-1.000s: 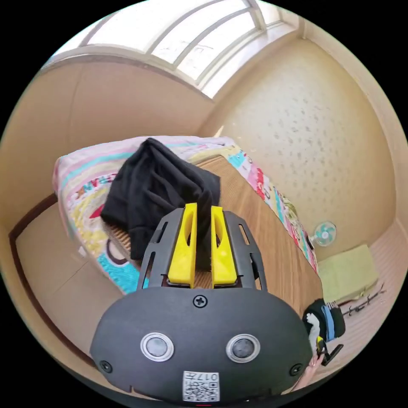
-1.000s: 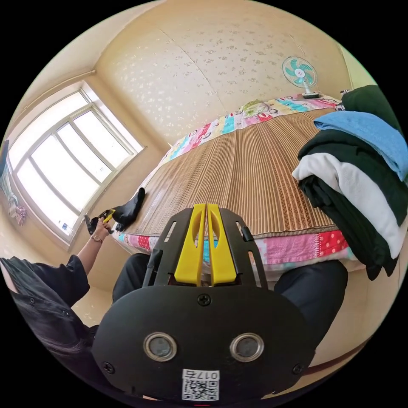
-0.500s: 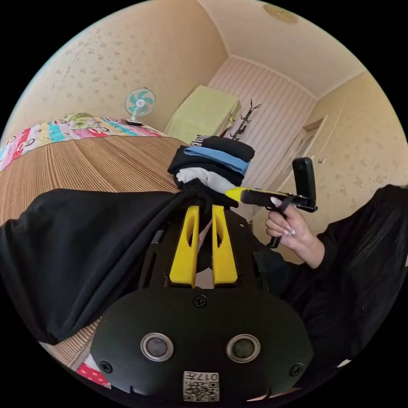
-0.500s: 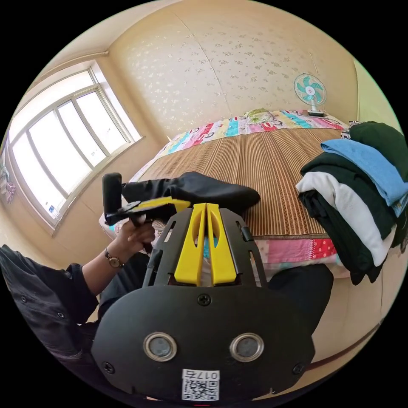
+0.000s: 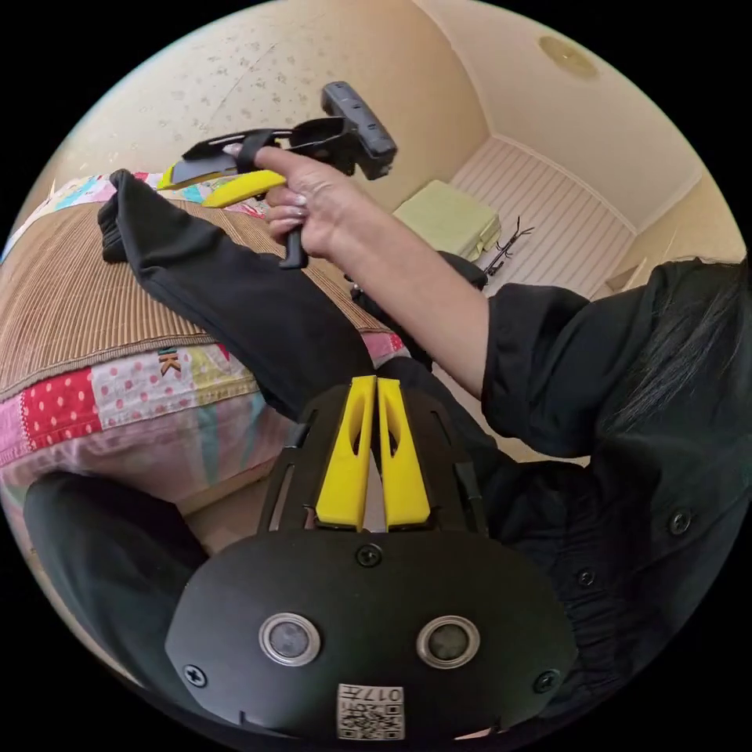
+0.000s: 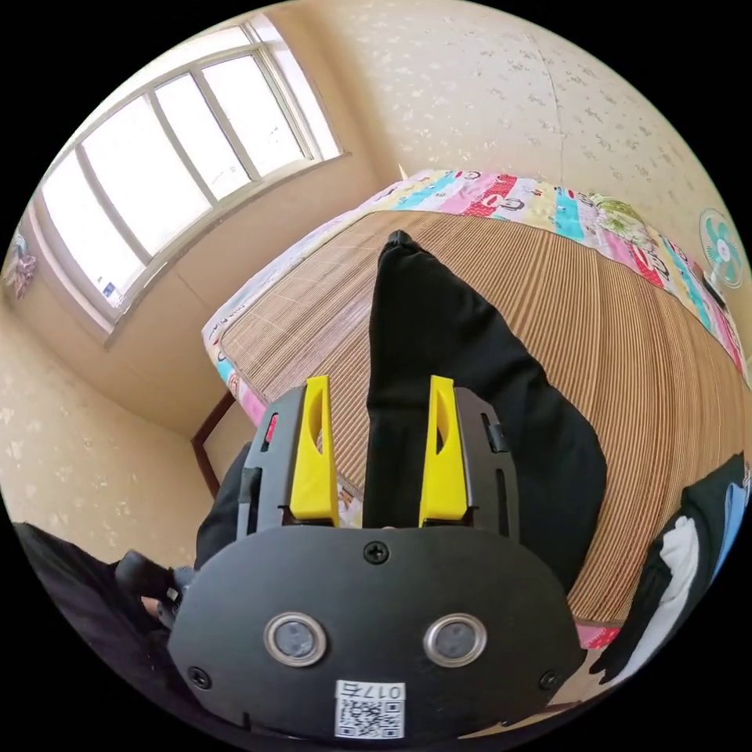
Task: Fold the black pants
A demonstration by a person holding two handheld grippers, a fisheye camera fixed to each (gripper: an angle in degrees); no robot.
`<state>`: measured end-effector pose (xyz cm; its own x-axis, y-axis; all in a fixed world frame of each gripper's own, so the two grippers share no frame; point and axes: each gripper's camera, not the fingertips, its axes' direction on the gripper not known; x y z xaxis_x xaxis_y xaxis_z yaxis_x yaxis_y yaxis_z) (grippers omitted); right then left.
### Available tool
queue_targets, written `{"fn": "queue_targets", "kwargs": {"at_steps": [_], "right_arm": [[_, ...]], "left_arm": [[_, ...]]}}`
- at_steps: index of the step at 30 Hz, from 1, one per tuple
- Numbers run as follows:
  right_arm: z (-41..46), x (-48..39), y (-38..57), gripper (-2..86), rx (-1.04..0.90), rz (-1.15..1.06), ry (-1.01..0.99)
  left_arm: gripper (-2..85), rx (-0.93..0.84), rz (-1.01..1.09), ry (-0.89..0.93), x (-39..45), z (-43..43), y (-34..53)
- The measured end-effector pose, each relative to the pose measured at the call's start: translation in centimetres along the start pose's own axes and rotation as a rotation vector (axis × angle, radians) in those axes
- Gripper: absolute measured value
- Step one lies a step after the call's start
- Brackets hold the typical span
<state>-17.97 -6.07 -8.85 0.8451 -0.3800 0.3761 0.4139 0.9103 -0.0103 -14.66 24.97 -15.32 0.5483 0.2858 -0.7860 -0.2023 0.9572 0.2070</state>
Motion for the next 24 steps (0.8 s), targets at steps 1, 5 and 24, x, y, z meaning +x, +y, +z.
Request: {"fn": "queue_targets", "kwargs": {"at_steps": [1,5,24], "right_arm": [[2.8,-0.8,-1.9,17.2,-0.059,0.016,0.059],[8.0,-2.3,-3.3,14.4,-0.14,0.02,0.323],[-18.8,8.4,14.2,2.3,0.411,0.113,-0.225]], "left_arm": [[1.6,-0.001,-0.05,-0.071,-0.7,-0.6,-0.1],[6.0,0.05,-0.121,-0.188,-2.0,-3.2,0.2],[14.5,0.095,-0.524,-0.286,-21.2,1.9,-15.3]]}}
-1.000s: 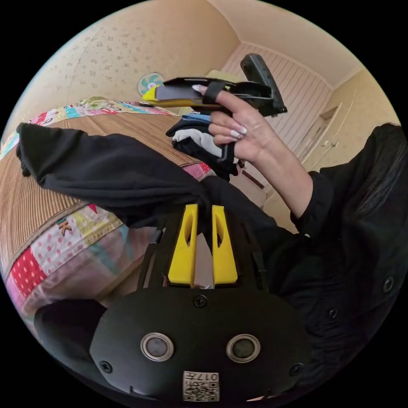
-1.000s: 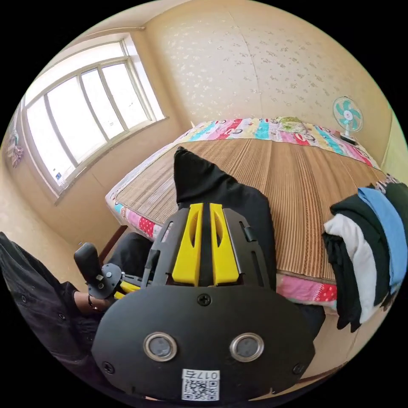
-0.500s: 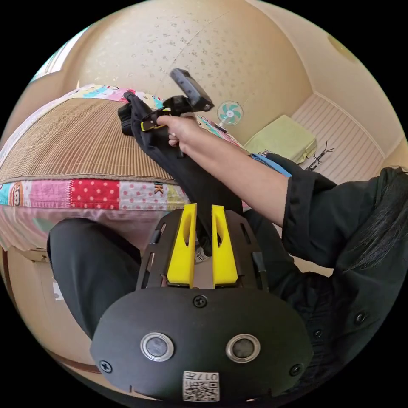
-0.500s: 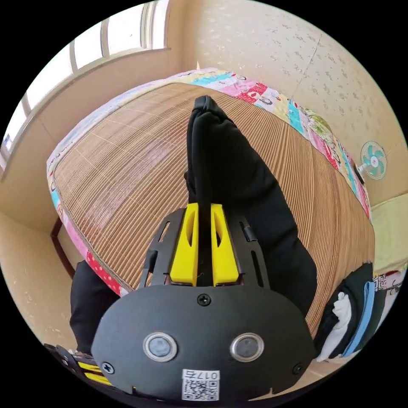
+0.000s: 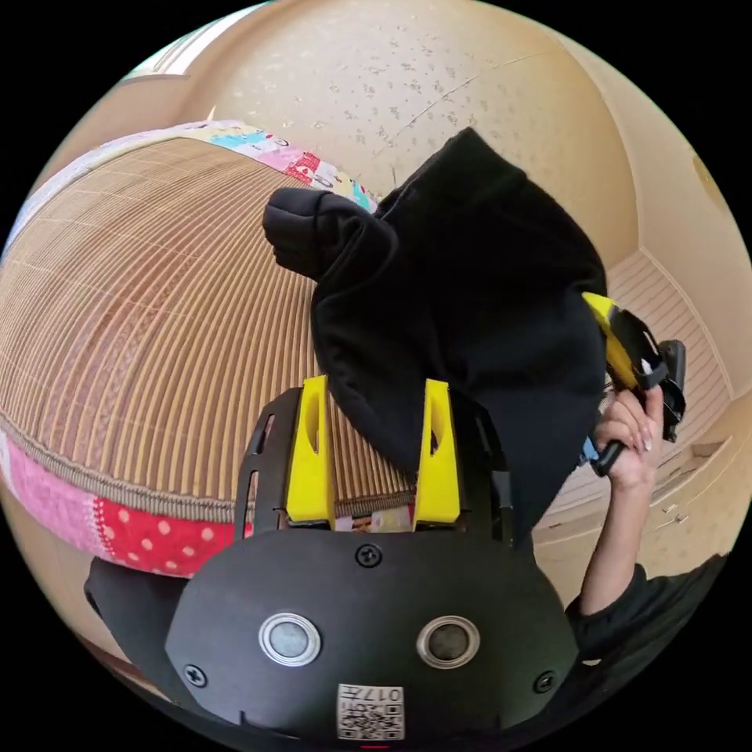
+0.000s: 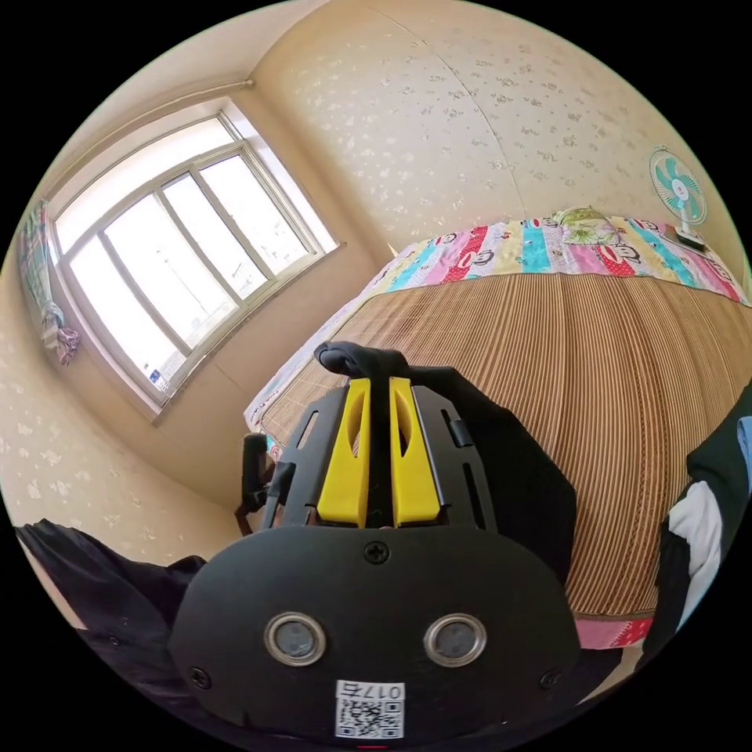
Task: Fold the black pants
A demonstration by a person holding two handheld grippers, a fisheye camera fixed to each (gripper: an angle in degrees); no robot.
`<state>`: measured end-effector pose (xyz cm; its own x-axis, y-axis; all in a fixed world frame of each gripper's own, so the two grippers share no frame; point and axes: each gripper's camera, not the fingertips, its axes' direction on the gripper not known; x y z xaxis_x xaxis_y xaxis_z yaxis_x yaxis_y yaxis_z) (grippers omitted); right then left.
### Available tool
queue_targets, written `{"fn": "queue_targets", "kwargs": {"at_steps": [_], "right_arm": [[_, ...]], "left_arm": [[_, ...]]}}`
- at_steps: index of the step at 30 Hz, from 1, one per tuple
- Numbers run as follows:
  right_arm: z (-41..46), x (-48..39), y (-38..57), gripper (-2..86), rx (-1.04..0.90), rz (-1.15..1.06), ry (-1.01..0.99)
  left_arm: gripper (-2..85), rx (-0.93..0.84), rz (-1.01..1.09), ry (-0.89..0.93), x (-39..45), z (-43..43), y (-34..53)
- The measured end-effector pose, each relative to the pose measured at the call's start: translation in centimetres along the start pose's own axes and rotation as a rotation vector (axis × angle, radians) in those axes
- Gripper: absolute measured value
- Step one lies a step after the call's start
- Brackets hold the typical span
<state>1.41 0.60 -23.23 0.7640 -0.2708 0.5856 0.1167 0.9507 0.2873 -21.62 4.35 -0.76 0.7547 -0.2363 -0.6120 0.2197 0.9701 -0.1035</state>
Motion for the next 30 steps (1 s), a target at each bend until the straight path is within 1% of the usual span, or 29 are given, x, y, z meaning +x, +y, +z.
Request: {"fn": "queue_targets", "kwargs": {"at_steps": [3,5,7,9,11,12,13,15,17,19,20,21,22,23,24,25,26,27,28,29,30], "right_arm": [[-4.5,-0.4,0.4,2.3,0.078,-0.037,-0.006],[-7.6,0.1,0.6,2.3,0.135,-0.042,-0.01],[-11.7,1.2,0.8,2.3,0.224,-0.038,-0.047],[-14.6,2.1,0.9,2.4,0.294,-0.033,-0.081],[-17.3,3.1,0.7,2.4,0.361,-0.039,-0.105],[-19.0,3.7,0.2,2.5,0.407,-0.046,-0.123],[-20.4,4.5,-0.7,2.6,0.457,-0.06,-0.137],[-21.8,6.1,-2.9,2.8,0.512,-0.062,-0.137],[-22.2,8.9,-6.4,3.1,0.537,0.027,-0.126],[-20.9,14.4,-12.2,3.8,0.565,0.193,0.014],[-20.1,15.9,-13.9,4.1,0.553,0.219,0.068],[-18.1,19.2,-16.8,4.8,0.503,0.247,0.212],[-15.3,22.6,-18.8,5.7,0.379,0.258,0.409],[-13.7,24.4,-19.1,6.1,0.275,0.3,0.501],[-10.9,28.4,-18.4,6.3,0.068,0.479,0.612],[-8.6,31.1,-16.0,6.5,-0.055,0.562,0.589],[-7.6,31.7,-14.4,6.6,-0.077,0.537,0.54],[-6.1,32.0,-10.7,6.9,-0.072,0.437,0.433],[-4.9,31.9,-6.6,7.3,-0.081,0.355,0.37],[-4.3,32.0,-4.5,7.3,-0.102,0.331,0.35],[-3.2,32.1,-0.5,7.3,-0.16,0.319,0.32]], "left_arm": [[7.7,0.004,-0.067,-0.062,0.2,1.0,-1.1],[4.3,-0.029,-0.041,-0.019,0.3,1.6,-1.7],[0.6,-0.043,-0.007,0.07,0.4,1.3,-1.9],[-0.3,0.018,0.013,0.165,0.5,-0.5,-1.9],[-0.7,0.116,0.018,0.246,0.6,-3.2,-2.4],[-0.8,0.192,0.029,0.282,0.8,-5.2,-3.2],[-0.9,0.258,0.044,0.305,1.2,-7.4,-4.8],[-0.9,0.318,0.092,0.298,2.8,-10.7,-8.3],[-0.9,0.37,0.147,0.273,5.2,-13.7,-12.8],[-0.9,0.368,0.167,0.21,8.3,-15.5,-21.0],[-0.9,0.351,0.163,0.177,8.8,-15.4,-23.2],[-0.8,0.307,0.152,0.109,9.3,-14.8,-27.1],[-0.8,0.251,0.106,-0.003,9.1,-13.7,-29.8],[-0.8,0.228,0.053,-0.082,8.6,-13.2,-30.5],[-0.8,0.184,-0.03,-0.193,7.6,-12.2,-30.8],[-0.7,0.164,0.012,-0.183,7.0,-11.1,-30.0],[-0.6,0.161,0.058,-0.163,6.9,-10.5,-29.3],[-0.4,0.145,0.15,-0.155,6.5,-8.9,-27.3],[0.0,0.11,0.212,-0.193,5.8,-6.9,-24.7],[0.5,0.082,0.235,-0.214,5.3,-5.8,-23.2],[1.6,0.01,0.27,-0.243,4.2,-3.5,-20.4]]}}
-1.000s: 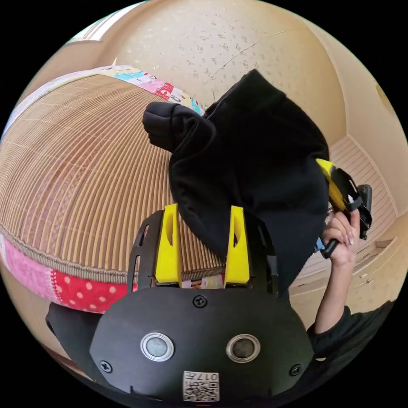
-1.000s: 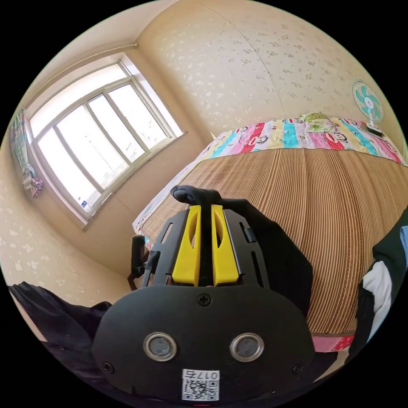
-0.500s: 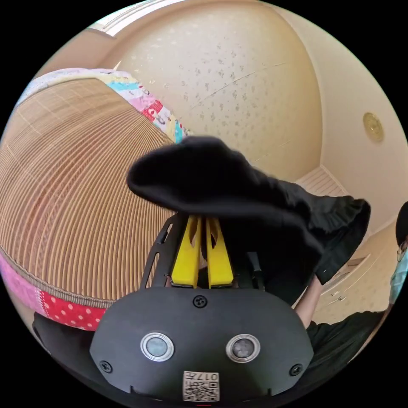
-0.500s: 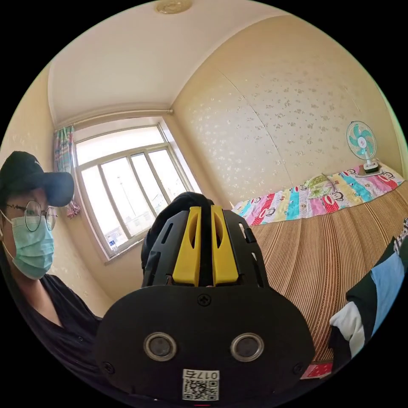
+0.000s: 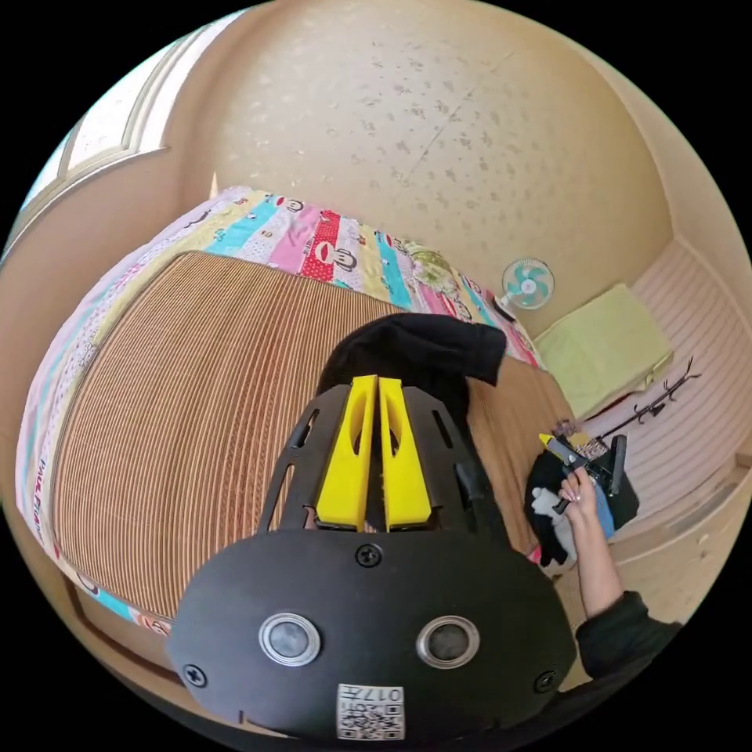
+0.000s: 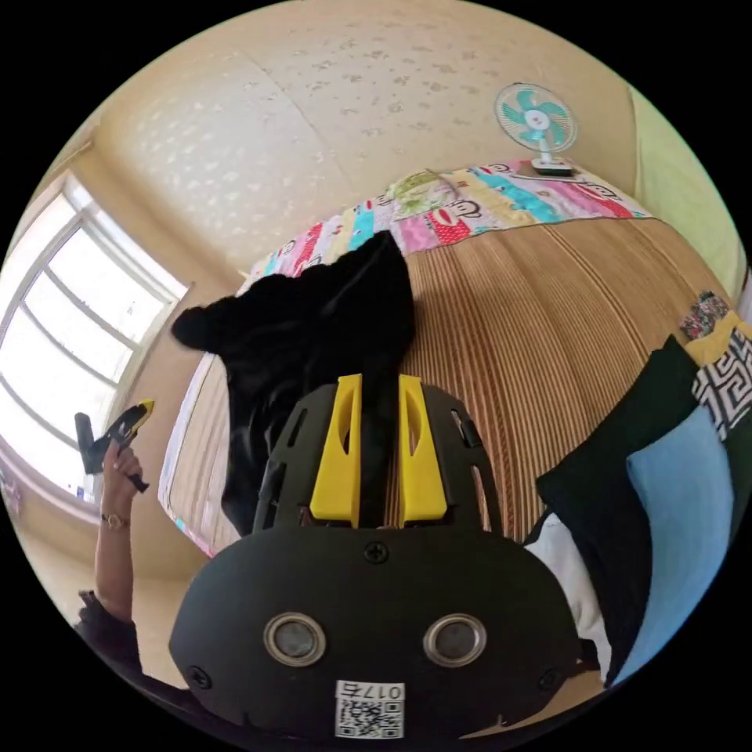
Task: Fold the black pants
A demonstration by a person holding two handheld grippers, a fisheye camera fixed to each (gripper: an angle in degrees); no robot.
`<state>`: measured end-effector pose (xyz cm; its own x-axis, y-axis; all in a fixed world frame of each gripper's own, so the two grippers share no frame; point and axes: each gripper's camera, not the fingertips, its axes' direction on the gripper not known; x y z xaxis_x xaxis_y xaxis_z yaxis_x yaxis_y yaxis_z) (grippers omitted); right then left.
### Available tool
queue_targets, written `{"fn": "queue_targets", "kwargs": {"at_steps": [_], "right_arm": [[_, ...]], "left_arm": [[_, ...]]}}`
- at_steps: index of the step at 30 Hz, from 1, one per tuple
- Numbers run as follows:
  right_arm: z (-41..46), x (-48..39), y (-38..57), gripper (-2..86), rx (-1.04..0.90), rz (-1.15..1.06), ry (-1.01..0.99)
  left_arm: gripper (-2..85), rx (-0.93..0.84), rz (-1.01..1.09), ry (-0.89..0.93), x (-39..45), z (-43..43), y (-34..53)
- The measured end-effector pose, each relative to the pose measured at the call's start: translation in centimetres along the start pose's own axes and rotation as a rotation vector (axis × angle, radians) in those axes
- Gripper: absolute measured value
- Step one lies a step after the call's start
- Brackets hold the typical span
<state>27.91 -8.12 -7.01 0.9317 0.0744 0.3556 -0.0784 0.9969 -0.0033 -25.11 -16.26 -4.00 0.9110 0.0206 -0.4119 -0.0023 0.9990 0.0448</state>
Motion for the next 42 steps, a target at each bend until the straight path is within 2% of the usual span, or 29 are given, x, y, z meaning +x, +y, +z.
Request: {"fn": "queue_targets", "kwargs": {"at_steps": [2,3,7,10,12,13,15,18,23,24,27,29,32,35,38,40,42], "right_arm": [[1.8,0.9,5.0,7.7,-0.079,-0.014,-0.066],[2.0,1.0,8.0,8.2,-0.087,-0.018,-0.131],[-0.5,-1.6,15.5,11.7,-0.005,-0.07,-0.318],[-0.1,-3.4,18.4,13.1,-0.032,-0.076,-0.401],[1.7,-3.5,19.3,13.6,-0.088,-0.054,-0.412],[3.1,-2.9,19.8,13.7,-0.131,-0.004,-0.422],[4.4,-1.4,20.3,13.7,-0.148,0.078,-0.495],[4.2,1.1,20.0,13.0,-0.124,0.119,-0.581],[3.0,4.7,17.8,7.4,-0.127,0.142,-0.854],[2.8,5.7,17.2,5.8,-0.129,0.167,-0.958],[0.4,8.1,16.7,3.9,-0.039,0.174,-1.221],[-2.9,9.8,16.9,3.5,0.081,0.132,-1.273],[-8.8,14.6,18.8,3.1,0.268,0.113,-1.255],[-13.1,19.4,21.6,2.8,0.275,0.127,-1.087],[-14.9,21.6,24.0,2.4,0.063,0.165,-0.644],[-14.4,21.6,25.7,1.9,-0.116,0.196,-0.3],[-13.8,21.1,26.1,1.4,-0.222,0.178,-0.194]], "left_arm": [[4.9,-0.079,0.031,0.049,0.3,2.8,4.6],[5.9,-0.09,0.038,0.135,0.7,3.6,7.5],[9.4,-0.047,0.076,0.409,3.9,3.7,14.6],[10.0,-0.123,0.115,0.432,7.9,5.3,16.9],[9.9,-0.231,0.096,0.307,9.9,7.3,17.6],[9.1,-0.232,0.073,0.257,10.4,7.7,18.0],[6.9,-0.21,0.021,0.289,10.2,7.4,18.4],[4.6,-0.176,-0.02,0.496,9.2,5.7,18.4],[3.9,-0.046,0.092,0.649,9.7,-0.4,17.7],[3.9,-0.009,0.112,0.696,9.9,-2.0,17.5],[4.0,0.113,0.134,0.814,9.4,-6.6,17.5],[4.1,0.207,0.126,0.882,7.7,-9.5,18.0],[4.3,0.33,0.065,0.997,3.2,-13.2,20.1],[4.3,0.274,0.084,0.977,0.4,-14.4,23.0],[4.2,-0.034,0.165,0.881,0.6,-13.2,26.2],[4.3,-0.373,0.245,0.749,2.6,-10.5,29.2],[4.1,-0.487,0.3,0.679,4.2,-9.2,31.0]]}}
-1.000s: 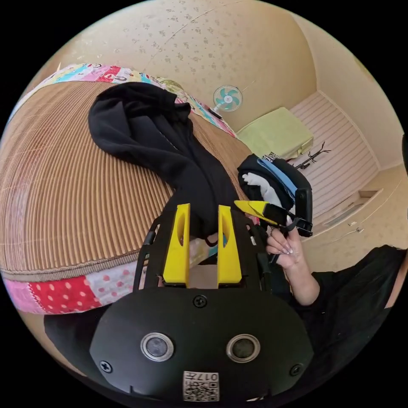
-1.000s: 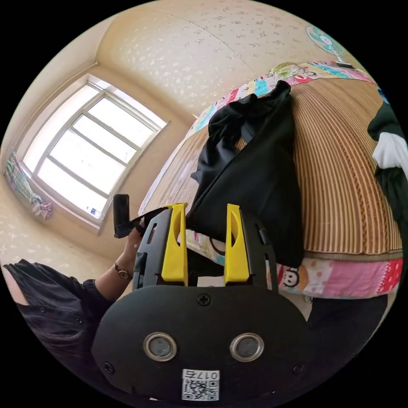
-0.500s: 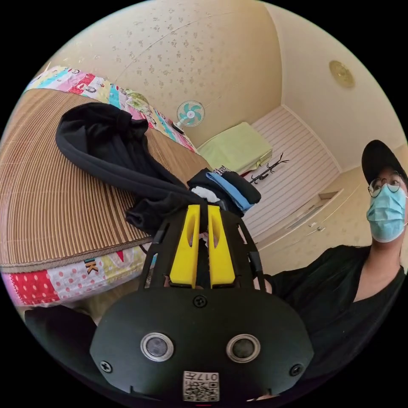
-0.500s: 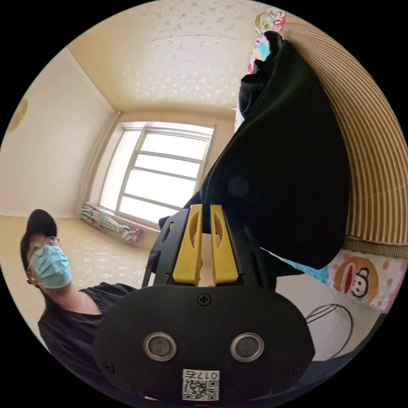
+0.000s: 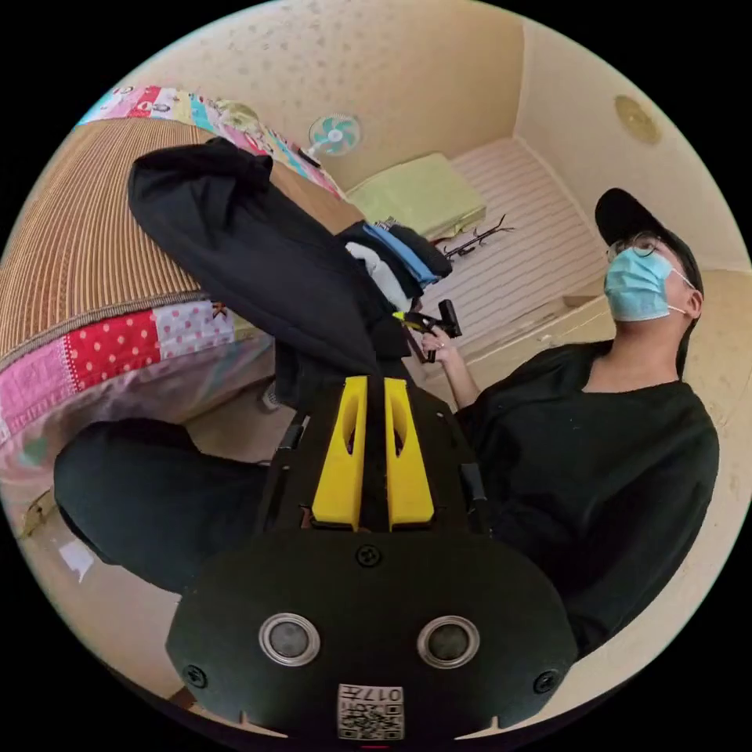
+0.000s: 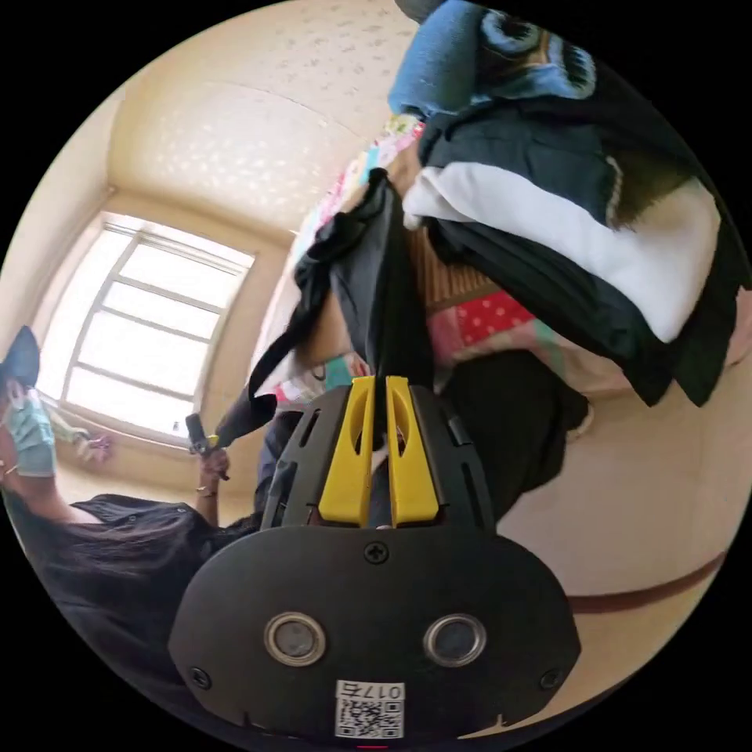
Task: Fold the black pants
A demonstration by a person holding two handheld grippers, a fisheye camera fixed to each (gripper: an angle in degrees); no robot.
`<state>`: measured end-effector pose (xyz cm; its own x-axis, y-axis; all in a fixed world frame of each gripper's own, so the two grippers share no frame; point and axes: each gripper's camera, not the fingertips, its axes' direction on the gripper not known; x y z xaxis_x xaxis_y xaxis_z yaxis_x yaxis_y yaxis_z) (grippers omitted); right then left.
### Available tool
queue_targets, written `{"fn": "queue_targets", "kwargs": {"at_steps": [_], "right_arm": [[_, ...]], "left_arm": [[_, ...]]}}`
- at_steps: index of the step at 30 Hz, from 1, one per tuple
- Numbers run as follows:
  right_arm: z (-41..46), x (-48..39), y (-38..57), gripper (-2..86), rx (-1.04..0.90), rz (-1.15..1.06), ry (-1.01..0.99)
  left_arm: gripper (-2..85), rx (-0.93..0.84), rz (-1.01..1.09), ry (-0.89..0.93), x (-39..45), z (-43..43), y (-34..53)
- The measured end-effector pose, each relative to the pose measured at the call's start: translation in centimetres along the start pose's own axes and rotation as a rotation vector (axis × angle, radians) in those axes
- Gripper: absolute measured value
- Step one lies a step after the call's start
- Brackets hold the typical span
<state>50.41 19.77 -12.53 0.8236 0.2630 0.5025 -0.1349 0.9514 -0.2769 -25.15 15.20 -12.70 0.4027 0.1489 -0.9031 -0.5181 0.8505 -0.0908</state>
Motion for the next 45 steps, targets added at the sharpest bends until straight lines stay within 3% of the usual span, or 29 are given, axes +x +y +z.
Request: {"fn": "queue_targets", "kwargs": {"at_steps": [2,4,6,8,13,15,18,22,25,29,32,34,37,41,45], "right_arm": [[-0.3,-0.4,-0.5,0.9,-0.006,0.028,0.097],[-1.4,-2.1,-2.1,0.9,0.093,0.0,0.154],[-1.1,-4.0,-4.2,1.2,0.151,-0.062,0.075],[0.6,-6.3,-6.9,2.1,0.147,-0.134,-0.047],[10.2,-11.0,-15.4,9.0,0.033,-0.069,-0.529],[13.7,-12.2,-18.1,10.1,0.005,-0.034,-0.621],[19.4,-14.2,-23.1,11.5,-0.079,0.027,-0.593],[23.8,-16.4,-29.8,13.6,-0.042,0.15,-0.519],[26.9,-17.2,-34.4,13.5,-0.02,0.297,-0.596],[29.1,-21.3,-39.7,8.8,0.068,0.388,-0.539],[29.9,-31.3,-45.5,7.9,0.186,0.056,-0.471],[32.9,-39.3,-48.7,8.1,0.147,-0.299,-0.432],[38.2,-44.0,-48.3,8.0,-0.025,-0.401,-0.402],[38.9,-46.0,-41.8,9.7,-0.114,-0.559,-0.299],[33.2,-41.7,-29.6,10.6,-0.125,-0.638,0.019]], "left_arm": [[2.7,-0.008,0.026,-0.021,0.6,1.2,0.0],[0.1,0.217,0.07,0.07,0.9,0.6,-0.8],[-0.1,0.4,0.062,0.067,0.6,0.3,-1.9],[0.4,0.459,0.045,-0.099,0.9,1.3,-4.1],[3.4,0.39,-0.055,-1.026,1.2,9.4,-10.6],[1.6,0.473,-0.028,-1.167,0.2,12.5,-10.3],[-0.4,0.654,-0.099,-1.07,-0.8,13.4,-8.2],[-0.8,0.669,-0.138,-0.858,-1.7,11.6,-8.6],[-0.7,0.664,-0.117,-0.797,-2.3,11.0,-8.9],[-0.7,0.714,-0.135,-0.78,-3.0,9.9,-7.9],[-0.9,0.761,-0.168,-0.64,-4.6,8.6,-7.0],[-0.9,0.77,-0.182,-0.593,-5.6,8.1,-6.5],[-0.9,0.759,-0.187,-0.555,-6.3,7.9,-6.1],[-1.0,0.74,-0.182,-0.566,-6.3,8.1,-6.2],[-1.0,0.694,-0.196,-0.611,-6.1,8.9,-6.6]]}}
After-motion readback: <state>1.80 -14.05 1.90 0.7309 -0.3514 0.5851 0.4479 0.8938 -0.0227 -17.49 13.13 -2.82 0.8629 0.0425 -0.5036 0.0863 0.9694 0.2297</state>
